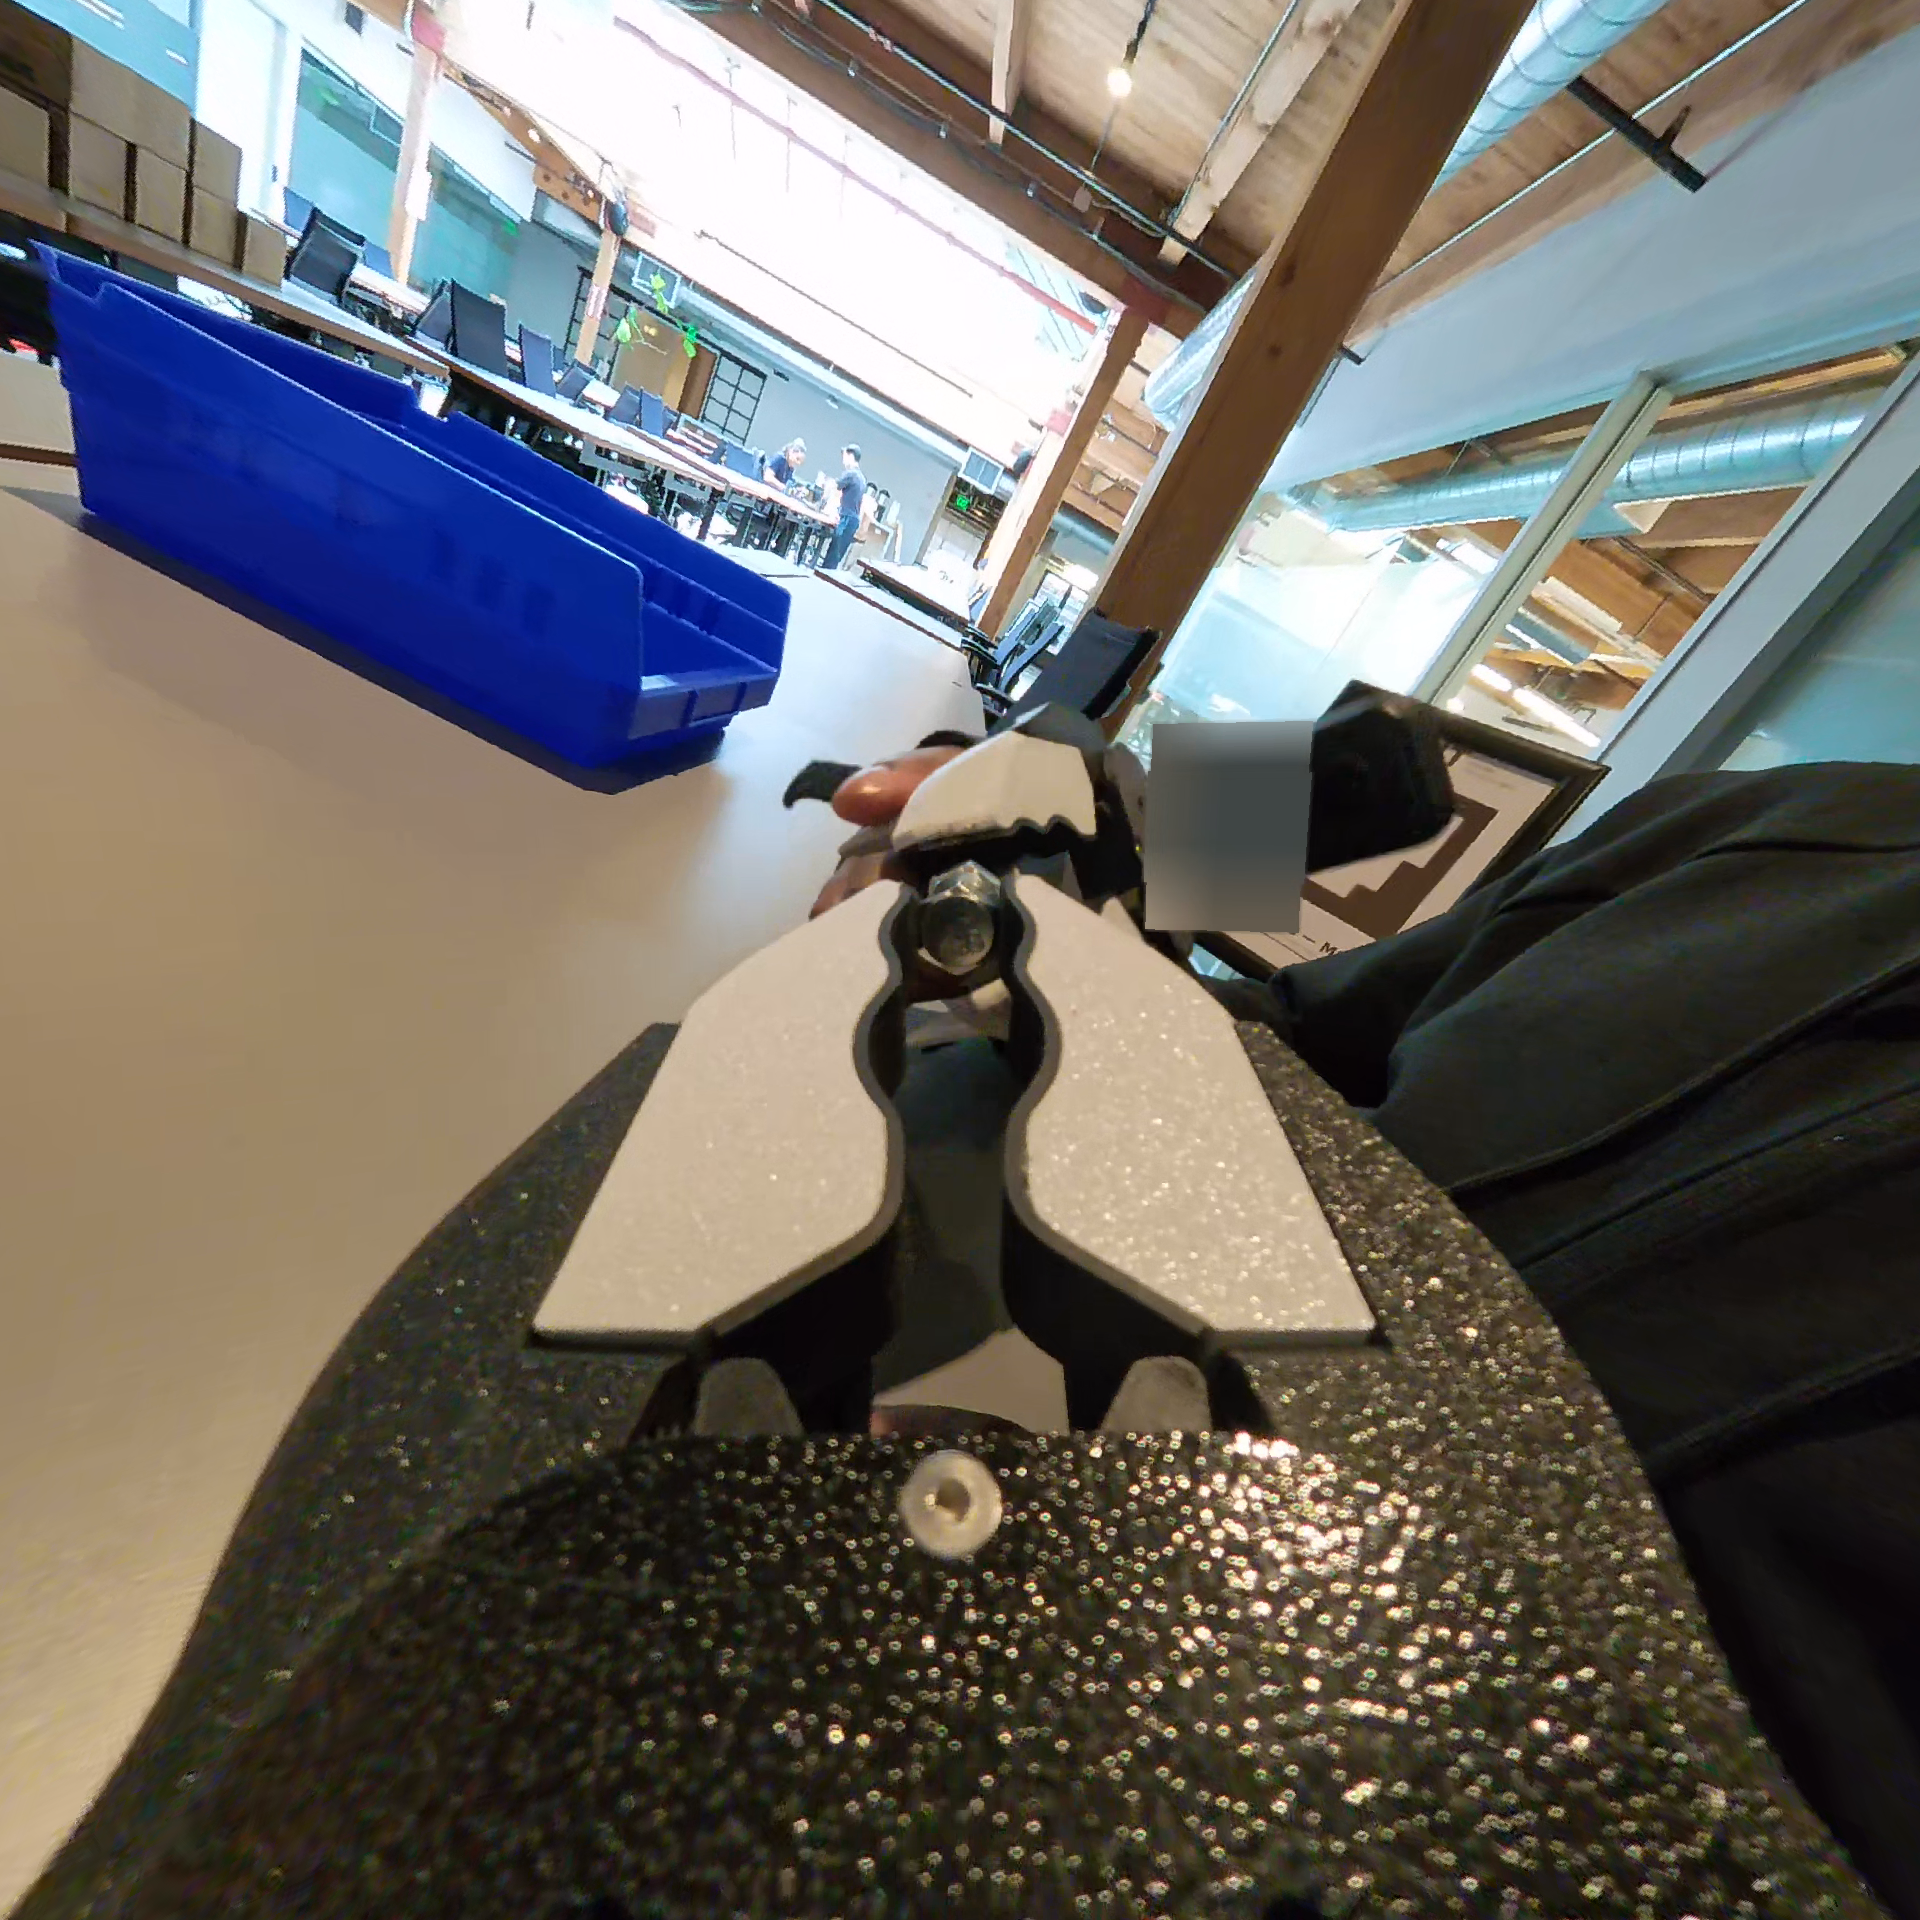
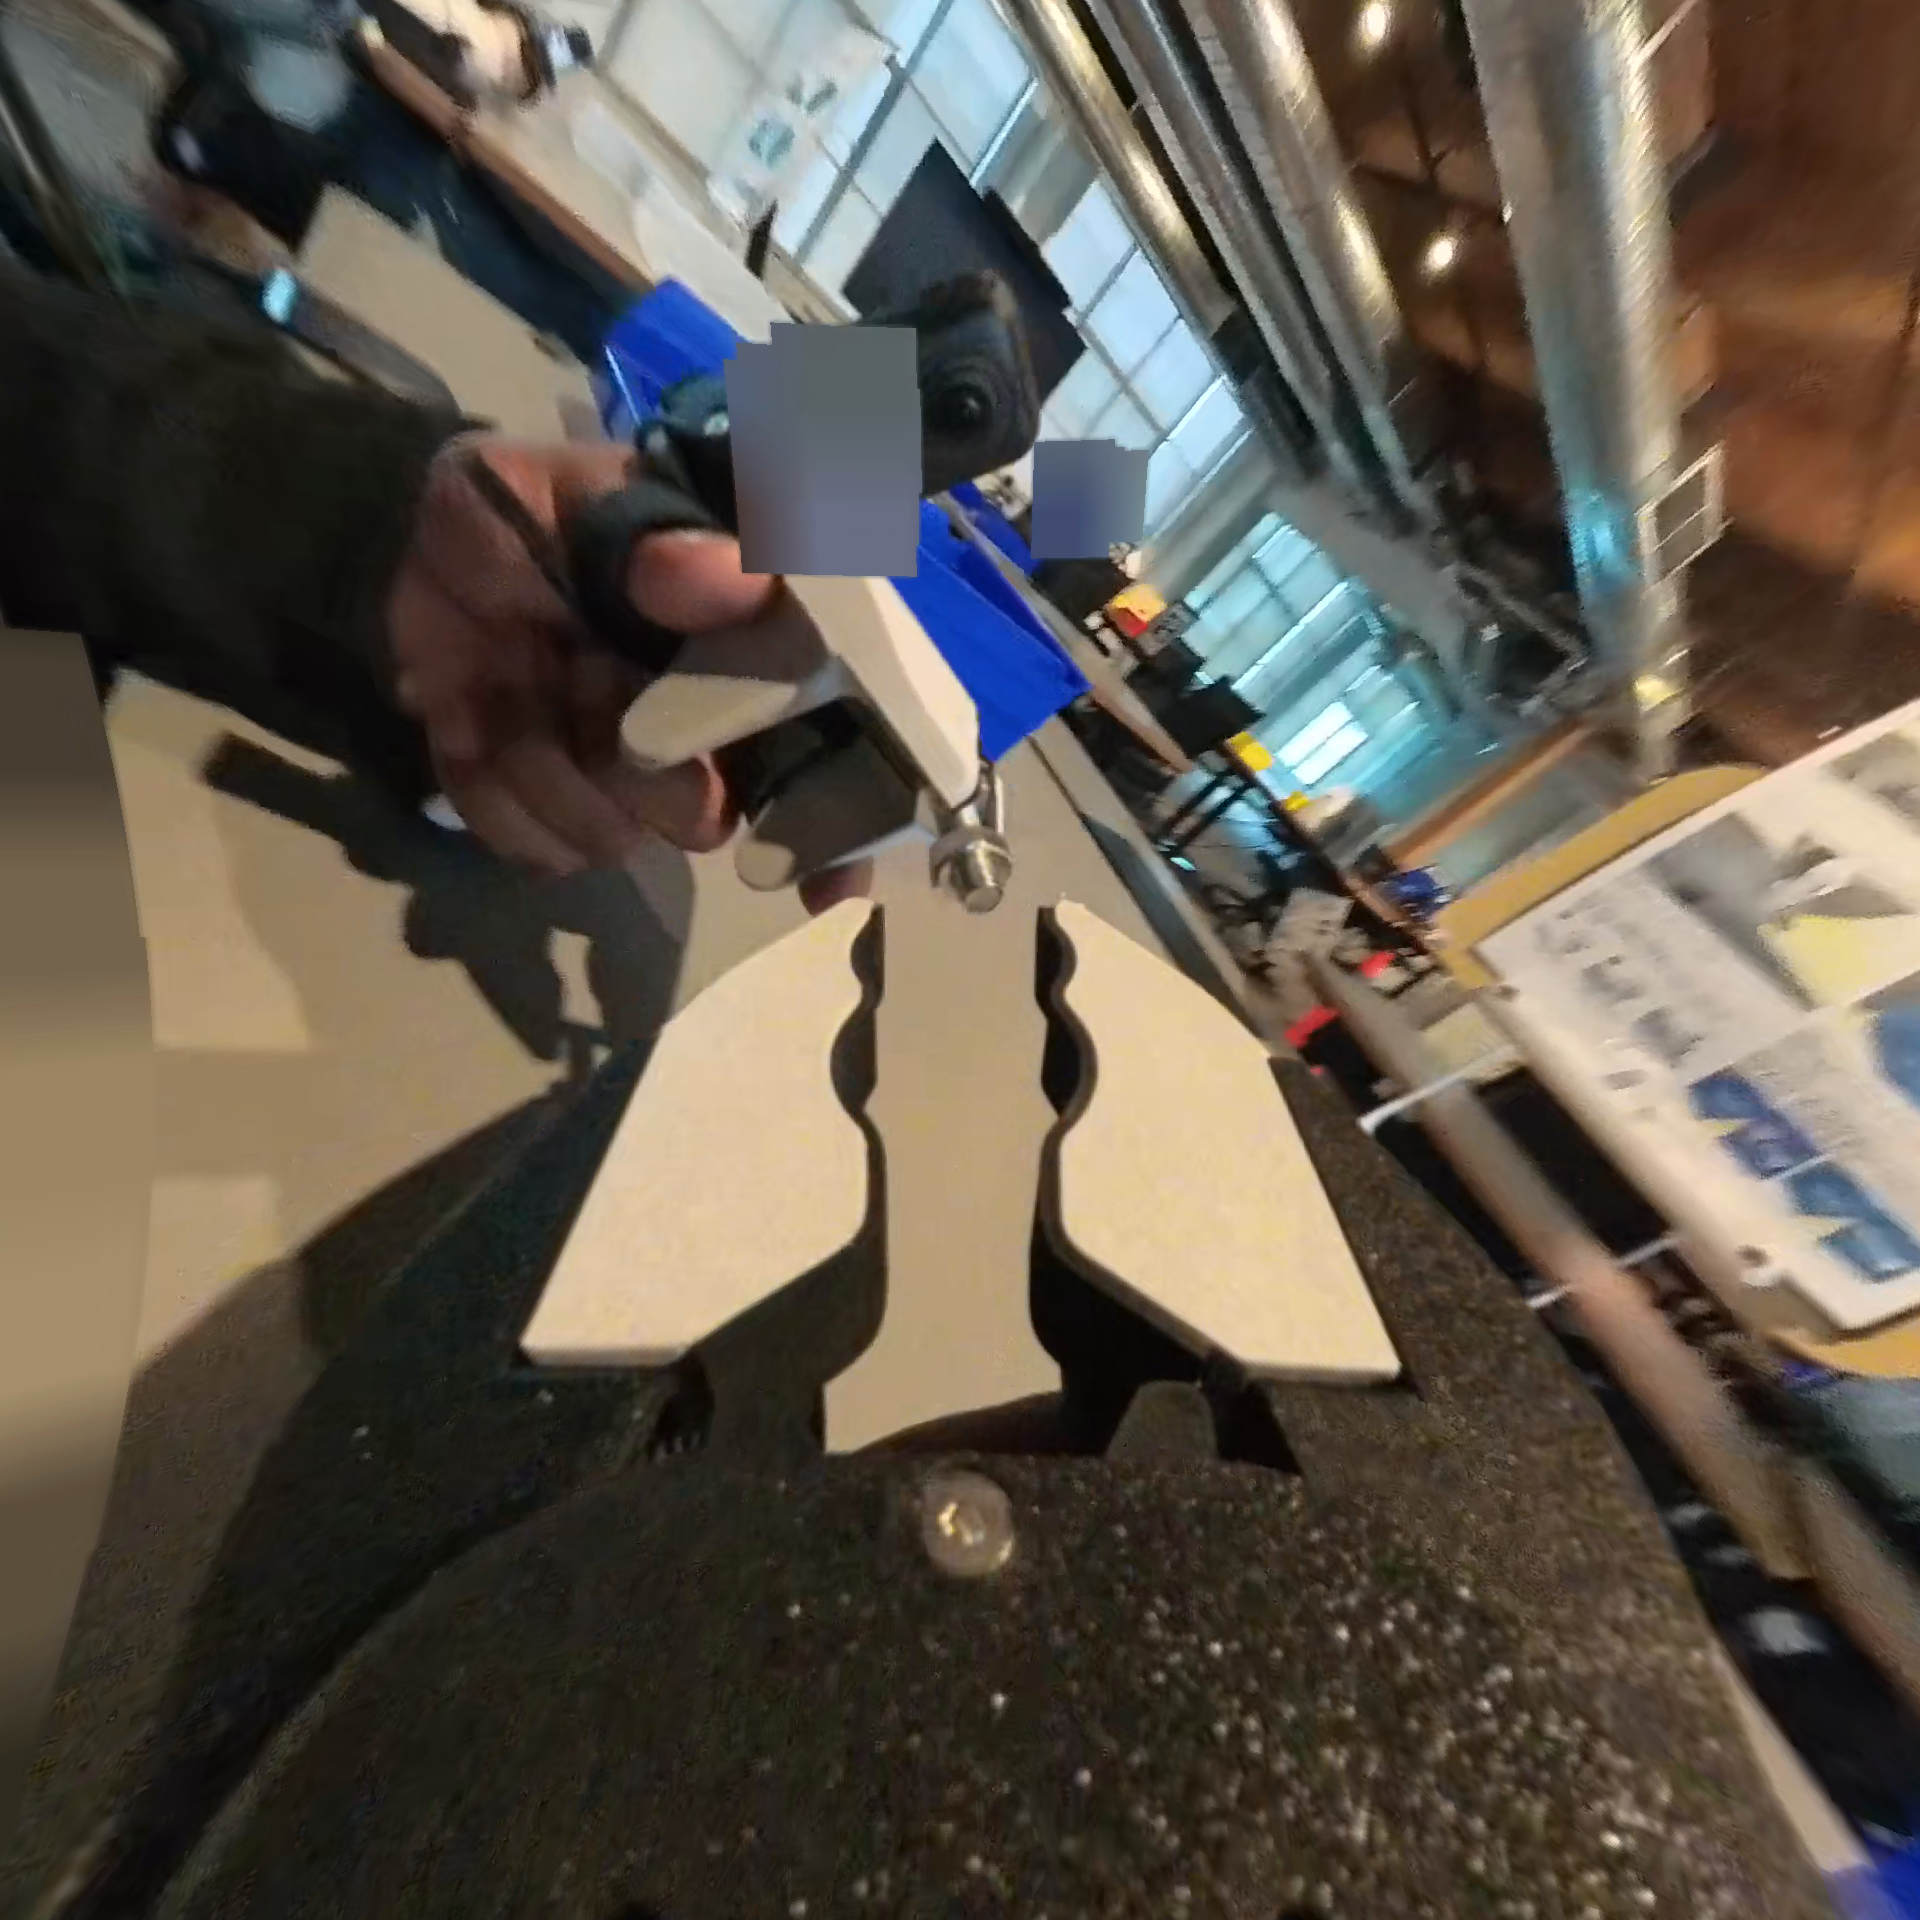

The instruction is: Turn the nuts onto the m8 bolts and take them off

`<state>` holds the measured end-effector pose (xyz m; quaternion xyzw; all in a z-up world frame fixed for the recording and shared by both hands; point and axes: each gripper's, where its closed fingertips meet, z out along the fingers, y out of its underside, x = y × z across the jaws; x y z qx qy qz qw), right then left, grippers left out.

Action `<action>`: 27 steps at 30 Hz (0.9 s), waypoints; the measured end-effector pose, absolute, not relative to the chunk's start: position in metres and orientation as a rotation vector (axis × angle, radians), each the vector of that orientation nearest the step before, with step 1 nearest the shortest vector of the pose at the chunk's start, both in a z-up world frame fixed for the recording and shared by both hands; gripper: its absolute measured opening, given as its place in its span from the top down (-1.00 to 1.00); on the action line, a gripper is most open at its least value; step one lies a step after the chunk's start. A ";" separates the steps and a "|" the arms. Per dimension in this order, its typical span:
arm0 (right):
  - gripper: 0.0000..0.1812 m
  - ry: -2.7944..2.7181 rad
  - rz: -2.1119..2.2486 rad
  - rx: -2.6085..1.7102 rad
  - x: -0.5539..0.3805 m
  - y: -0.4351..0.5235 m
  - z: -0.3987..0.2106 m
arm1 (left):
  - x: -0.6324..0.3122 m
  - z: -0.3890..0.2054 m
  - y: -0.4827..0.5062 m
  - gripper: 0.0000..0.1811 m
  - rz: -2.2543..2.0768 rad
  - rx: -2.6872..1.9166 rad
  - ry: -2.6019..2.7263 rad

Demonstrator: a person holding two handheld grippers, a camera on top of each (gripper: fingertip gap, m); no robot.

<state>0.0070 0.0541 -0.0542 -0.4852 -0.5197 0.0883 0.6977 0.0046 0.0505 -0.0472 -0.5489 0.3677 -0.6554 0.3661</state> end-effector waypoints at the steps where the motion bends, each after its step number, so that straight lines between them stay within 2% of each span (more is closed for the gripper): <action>1: 0.69 -1.170 0.143 -1.060 0.007 0.055 -0.055 | 0.005 -0.048 0.050 0.85 -1.688 -1.414 0.947; 10: 0.83 -1.160 0.122 -1.032 0.005 0.054 -0.054 | 0.009 -0.054 0.049 0.85 -1.645 -1.456 0.975; 13: 0.83 -1.133 0.354 -1.171 0.005 0.053 -0.058 | 0.010 -0.057 0.049 0.85 -1.596 -1.461 1.007; 19: 0.83 -0.956 1.094 -1.441 0.007 0.043 -0.057 | 0.012 -0.057 0.042 0.85 -1.567 -1.427 1.065; 21: 0.78 -0.953 1.043 -1.400 0.008 0.044 -0.052 | 0.010 -0.055 0.045 0.85 -1.587 -1.424 1.033; 27: 0.70 -1.096 0.513 -1.203 0.006 0.050 -0.054 | 0.006 -0.052 0.049 0.85 -1.633 -1.427 0.984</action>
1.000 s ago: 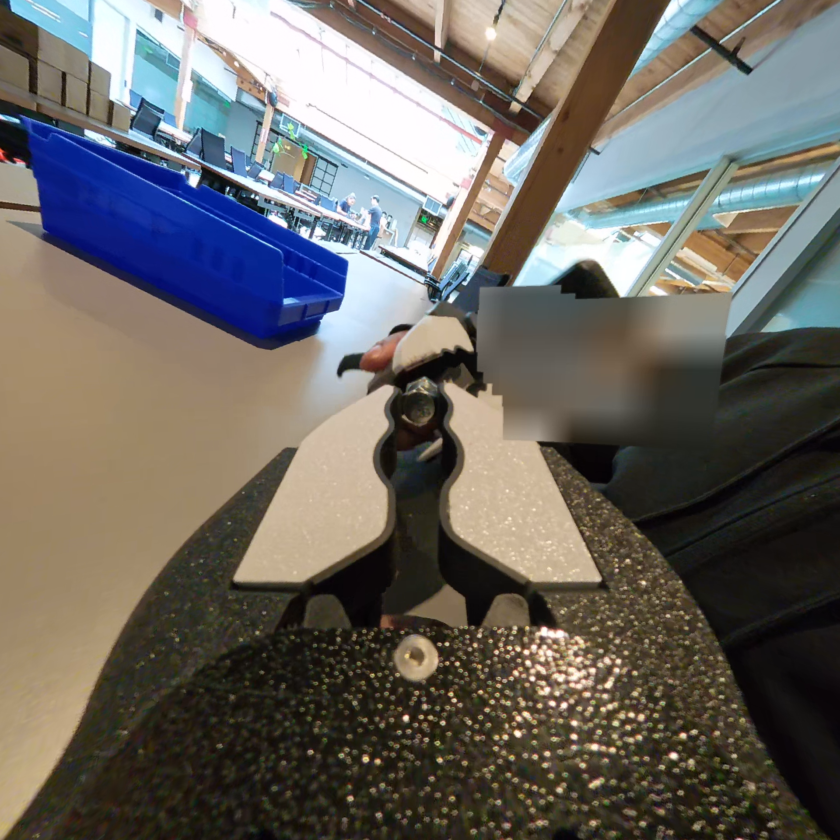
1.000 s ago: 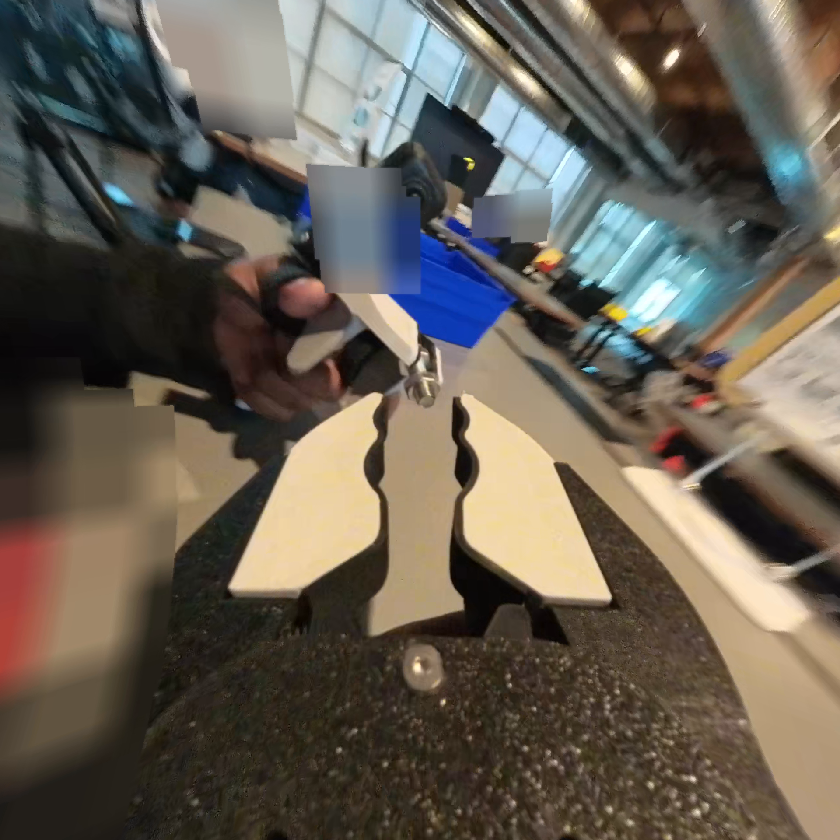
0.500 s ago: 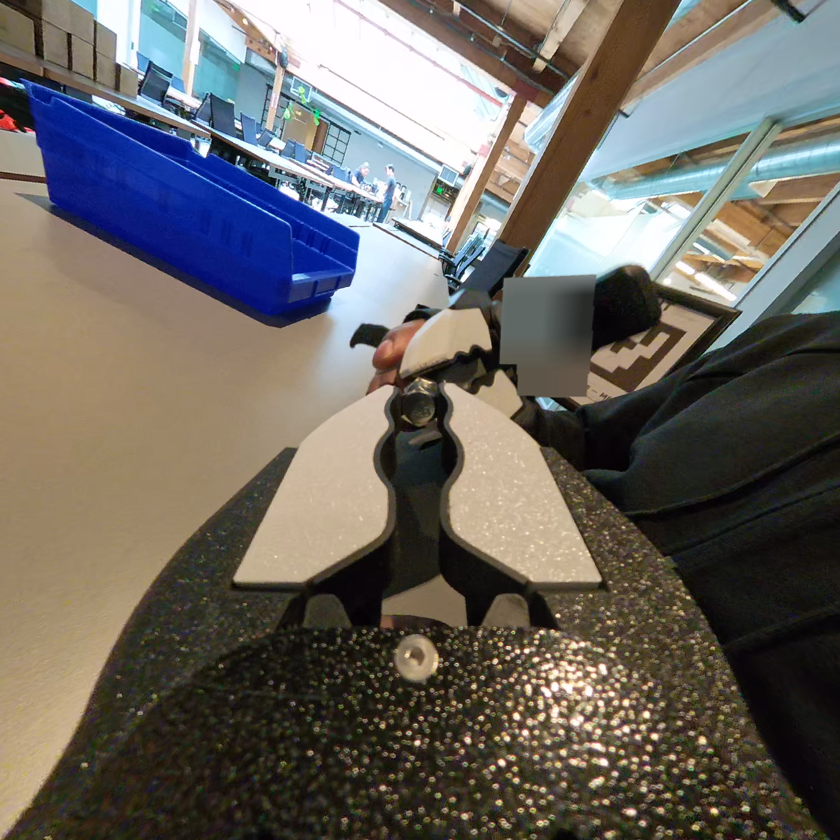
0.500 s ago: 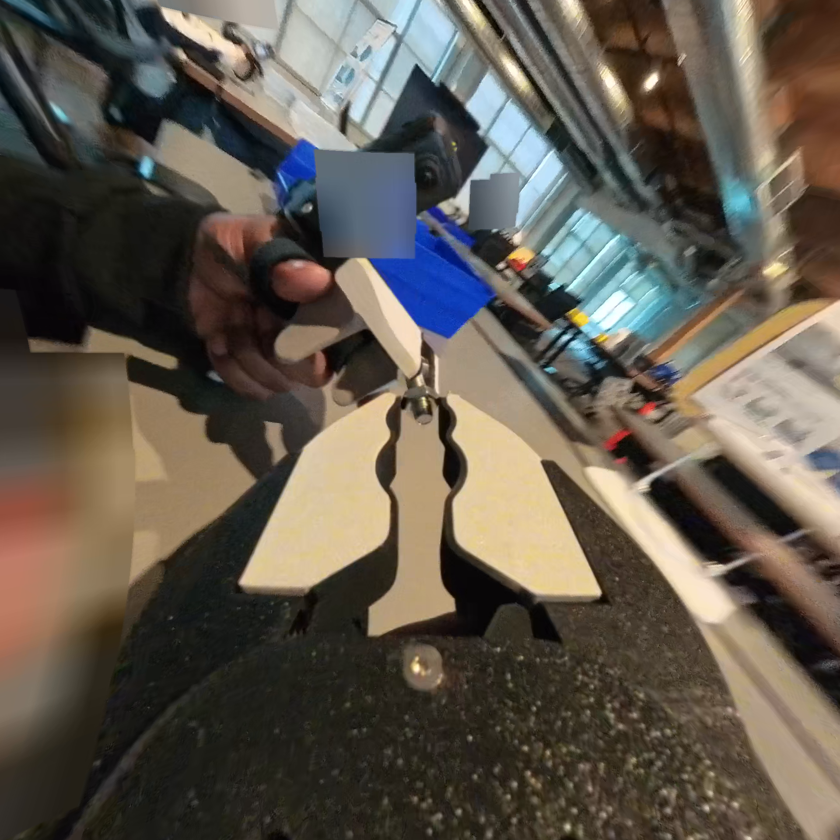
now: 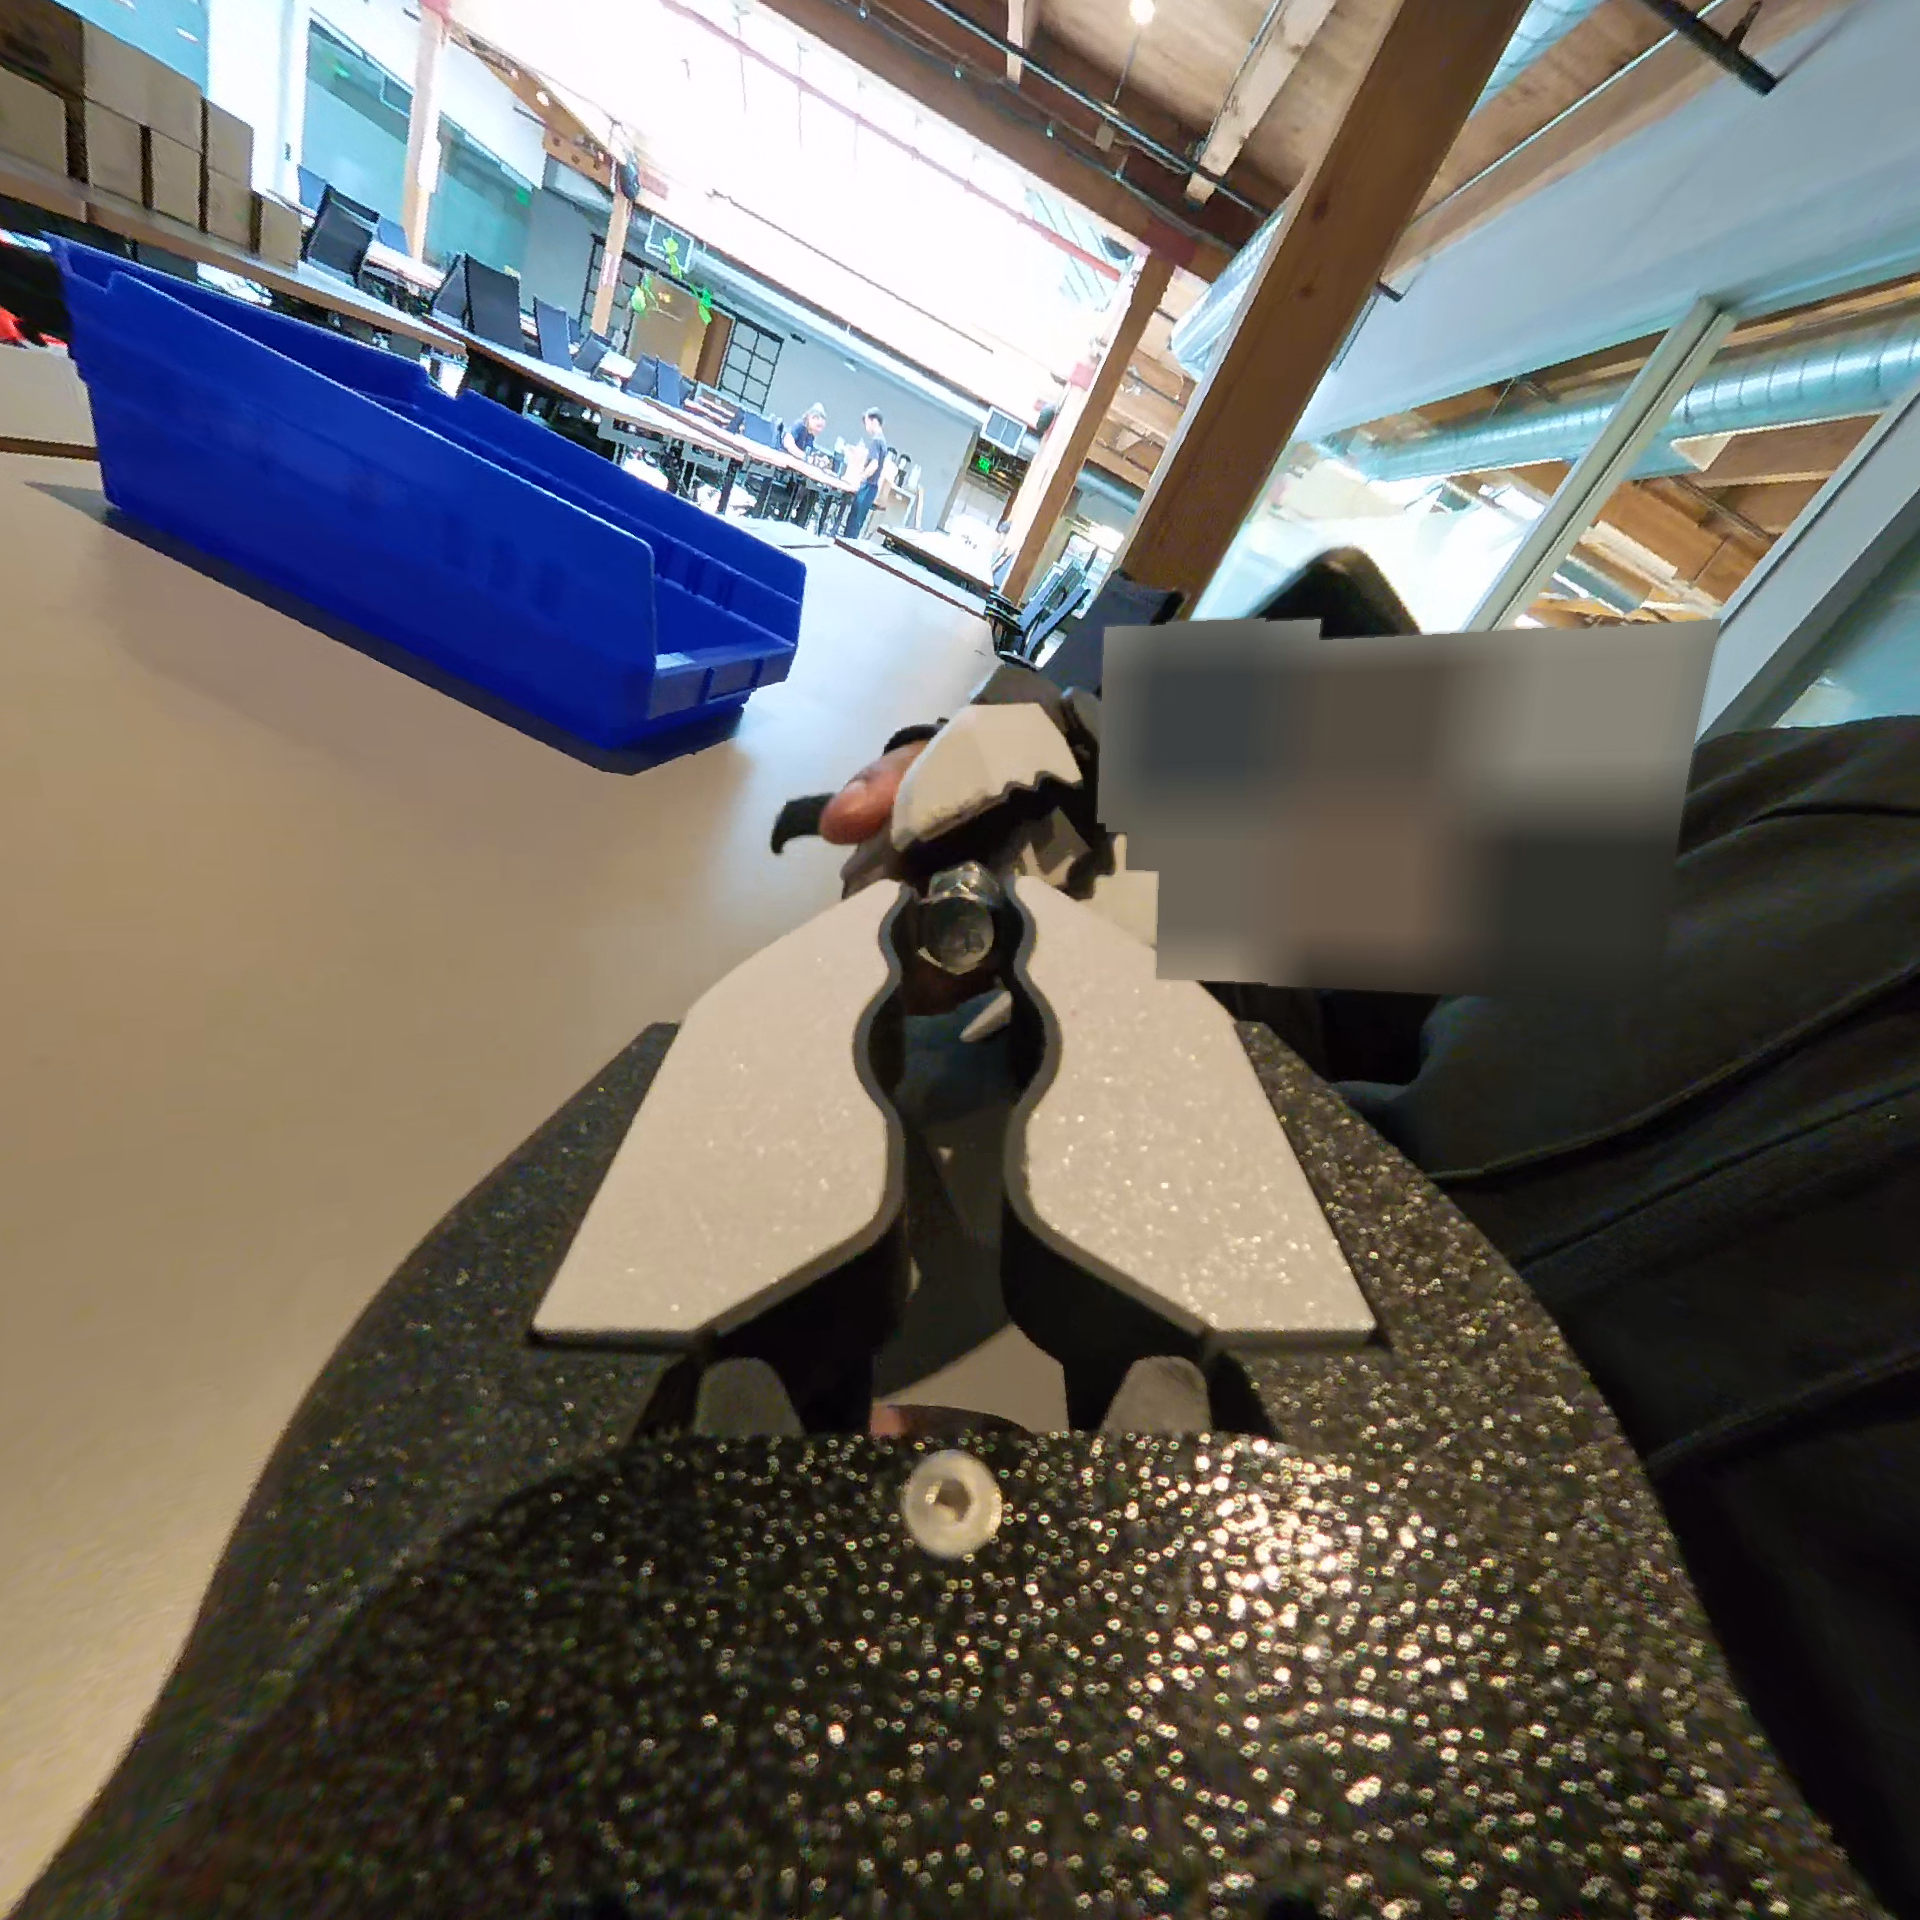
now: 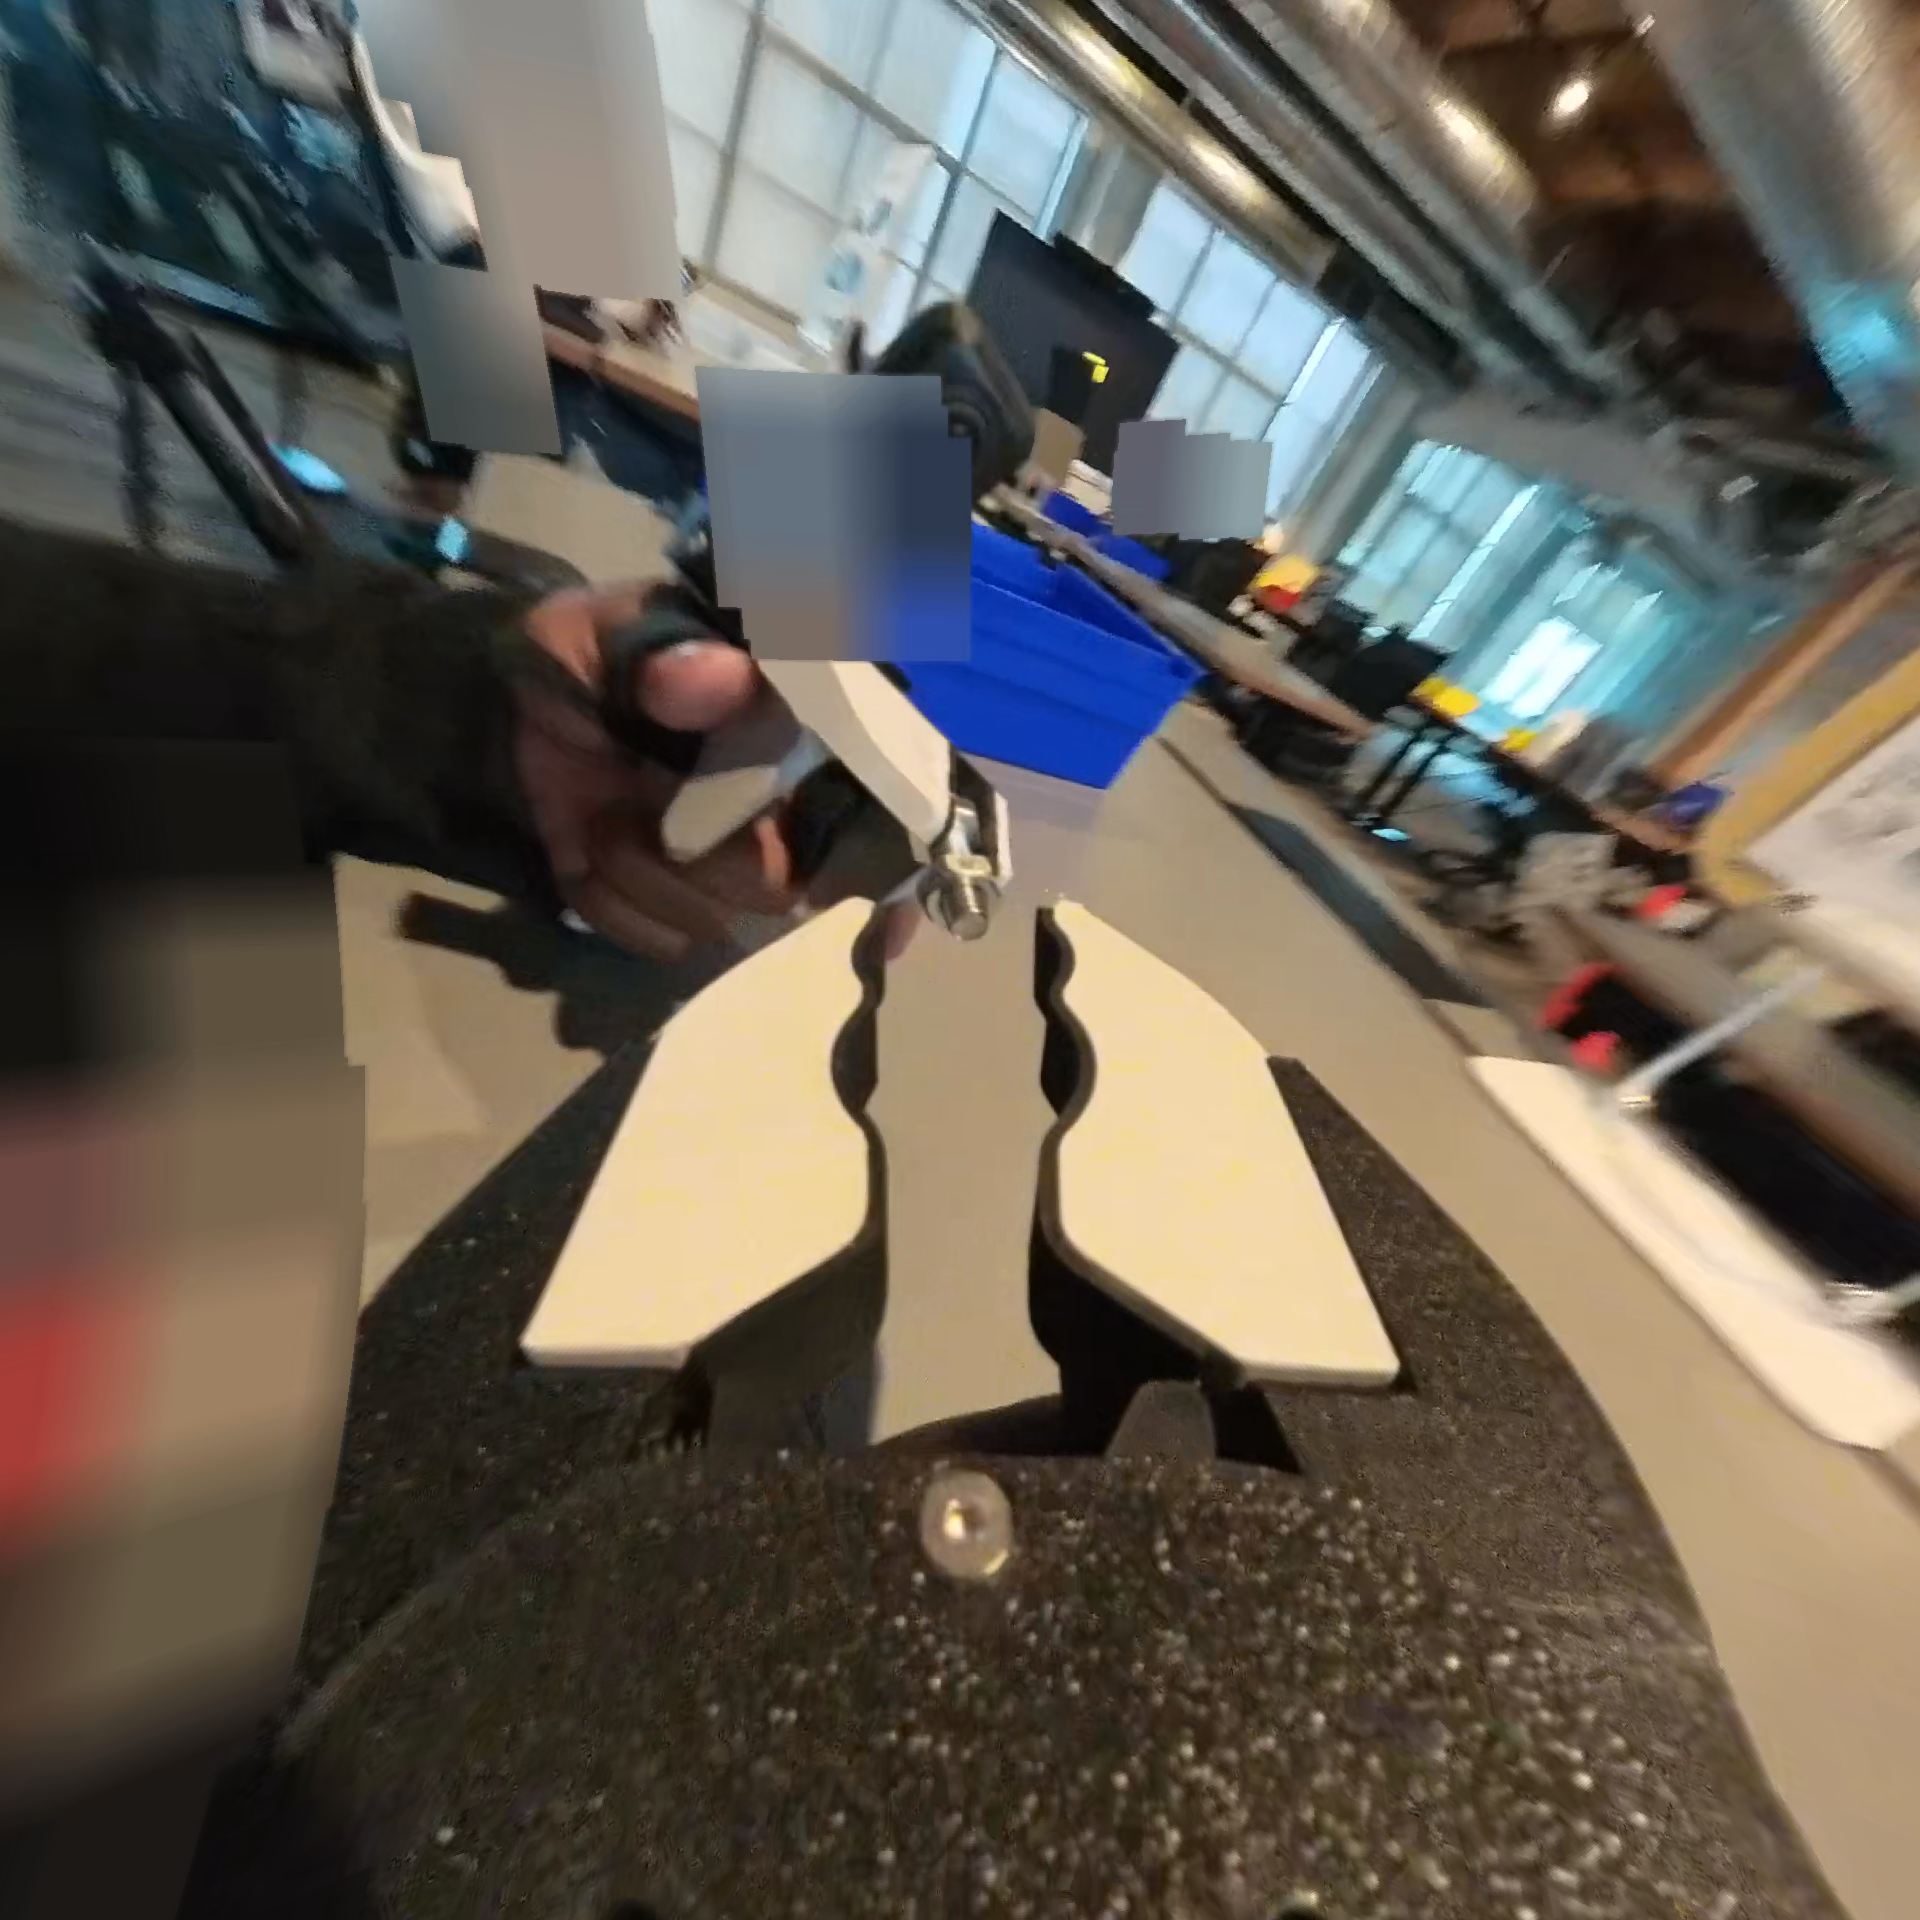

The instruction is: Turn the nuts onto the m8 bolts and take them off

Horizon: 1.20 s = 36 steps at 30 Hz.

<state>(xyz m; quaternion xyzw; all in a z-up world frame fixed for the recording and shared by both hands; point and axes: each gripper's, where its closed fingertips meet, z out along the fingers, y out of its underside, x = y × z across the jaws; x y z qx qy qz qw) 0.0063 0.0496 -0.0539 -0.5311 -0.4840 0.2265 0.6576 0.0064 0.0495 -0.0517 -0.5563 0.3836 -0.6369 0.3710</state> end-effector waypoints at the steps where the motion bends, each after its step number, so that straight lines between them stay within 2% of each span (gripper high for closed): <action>1: 0.68 -1.108 0.422 -1.179 0.006 0.052 -0.055 | 0.006 -0.052 0.049 0.85 -1.638 -1.427 0.982; 7: 0.70 -1.147 0.117 -1.020 0.006 0.054 -0.052 | 0.007 -0.053 0.048 0.85 -1.656 -1.443 0.986; 11: 0.83 -1.171 0.059 -0.992 0.005 0.054 -0.055 | 0.008 -0.055 0.048 0.85 -1.658 -1.455 0.993; 14: 0.84 -1.178 0.102 -1.040 0.005 0.055 -0.059 | 0.009 -0.056 0.049 0.85 -1.635 -1.471 0.991; 18: 0.85 -1.131 0.504 -1.255 0.004 0.051 -0.063 | 0.009 -0.059 0.046 0.85 -1.573 -1.457 1.039; 22: 0.85 -0.943 1.240 -1.501 0.003 0.040 -0.060 | 0.009 -0.058 0.039 0.85 -1.528 -1.411 1.093; 25: 0.84 -0.871 1.422 -1.546 0.003 0.039 -0.058 | 0.007 -0.055 0.040 0.85 -1.534 -1.399 1.070; 32: 0.62 -1.057 0.651 -1.342 0.003 0.057 -0.060 | 0.000 -0.049 0.049 0.85 -1.617 -1.409 0.958; 36: 0.63 -1.135 0.345 -1.187 0.000 0.057 -0.058 | 0.001 -0.053 0.050 0.85 -1.621 -1.444 0.959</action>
